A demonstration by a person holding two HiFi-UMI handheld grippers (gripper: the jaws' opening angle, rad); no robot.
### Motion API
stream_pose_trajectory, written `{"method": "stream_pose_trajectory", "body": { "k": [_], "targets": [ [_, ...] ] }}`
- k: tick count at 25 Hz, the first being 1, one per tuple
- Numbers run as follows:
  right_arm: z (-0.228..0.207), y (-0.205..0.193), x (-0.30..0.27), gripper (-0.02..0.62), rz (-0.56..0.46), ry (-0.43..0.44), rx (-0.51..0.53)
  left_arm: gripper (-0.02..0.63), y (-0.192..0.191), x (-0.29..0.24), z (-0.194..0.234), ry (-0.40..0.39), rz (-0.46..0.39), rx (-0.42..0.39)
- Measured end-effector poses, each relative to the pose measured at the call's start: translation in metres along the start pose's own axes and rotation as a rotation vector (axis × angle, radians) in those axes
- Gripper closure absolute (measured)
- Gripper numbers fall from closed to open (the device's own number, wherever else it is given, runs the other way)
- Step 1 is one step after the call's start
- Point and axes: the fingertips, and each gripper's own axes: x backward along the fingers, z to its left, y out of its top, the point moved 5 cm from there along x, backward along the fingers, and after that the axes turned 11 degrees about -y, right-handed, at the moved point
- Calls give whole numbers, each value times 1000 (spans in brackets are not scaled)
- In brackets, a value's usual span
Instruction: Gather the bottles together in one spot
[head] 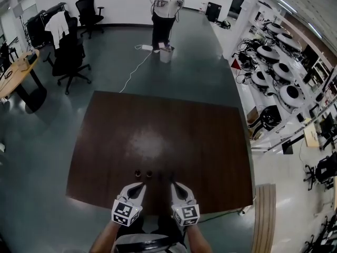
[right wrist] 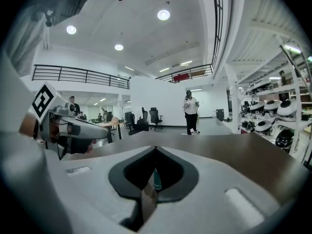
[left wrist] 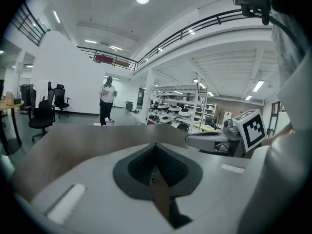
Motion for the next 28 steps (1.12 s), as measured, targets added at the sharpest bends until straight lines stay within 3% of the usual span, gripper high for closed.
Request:
{"method": "stream_pose_trajectory", "body": {
  "k": [11, 28],
  "targets": [
    [2, 33, 14, 594, -57, -1, 12, 607, 27, 13, -12, 19, -46, -29],
    [6, 40, 42, 594, -95, -29, 8, 607, 28, 35, -20, 34, -60, -43]
  ]
}}
